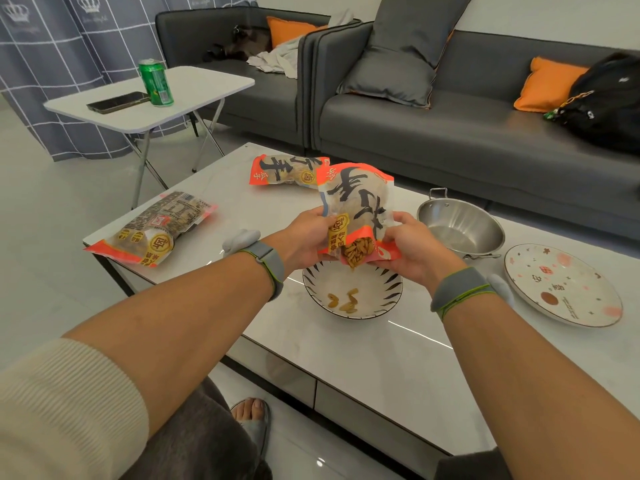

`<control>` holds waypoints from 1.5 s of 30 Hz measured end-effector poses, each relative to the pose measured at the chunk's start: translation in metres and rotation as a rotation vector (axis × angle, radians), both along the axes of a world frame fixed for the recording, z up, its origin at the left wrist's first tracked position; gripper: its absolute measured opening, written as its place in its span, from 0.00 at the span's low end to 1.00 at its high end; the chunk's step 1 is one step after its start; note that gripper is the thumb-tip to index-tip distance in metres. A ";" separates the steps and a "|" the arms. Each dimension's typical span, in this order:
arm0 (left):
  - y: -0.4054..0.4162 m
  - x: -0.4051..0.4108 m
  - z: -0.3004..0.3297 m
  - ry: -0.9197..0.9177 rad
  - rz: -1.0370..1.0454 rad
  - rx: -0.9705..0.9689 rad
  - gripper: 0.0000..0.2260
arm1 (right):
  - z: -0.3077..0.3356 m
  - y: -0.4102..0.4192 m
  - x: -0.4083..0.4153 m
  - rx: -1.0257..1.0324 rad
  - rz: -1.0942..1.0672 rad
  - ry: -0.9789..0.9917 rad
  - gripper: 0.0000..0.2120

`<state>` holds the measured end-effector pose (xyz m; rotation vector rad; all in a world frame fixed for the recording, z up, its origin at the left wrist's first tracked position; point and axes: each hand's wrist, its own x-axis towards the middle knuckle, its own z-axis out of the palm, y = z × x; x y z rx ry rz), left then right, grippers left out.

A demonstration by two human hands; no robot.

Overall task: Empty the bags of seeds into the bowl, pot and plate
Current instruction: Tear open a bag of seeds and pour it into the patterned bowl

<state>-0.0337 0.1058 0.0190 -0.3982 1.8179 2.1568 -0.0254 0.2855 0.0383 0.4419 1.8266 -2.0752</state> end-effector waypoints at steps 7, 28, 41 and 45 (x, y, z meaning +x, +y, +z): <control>-0.001 -0.002 0.000 -0.009 0.009 -0.009 0.14 | -0.002 -0.002 -0.001 0.019 -0.002 -0.002 0.31; -0.002 -0.007 -0.005 -0.026 -0.018 -0.040 0.13 | -0.006 0.003 -0.006 -0.003 0.044 0.008 0.30; -0.003 -0.006 -0.007 -0.013 -0.024 -0.068 0.12 | -0.008 0.000 -0.005 -0.002 0.048 0.007 0.30; -0.004 -0.004 -0.005 0.002 -0.012 -0.079 0.11 | -0.008 -0.002 -0.004 0.025 0.075 0.012 0.31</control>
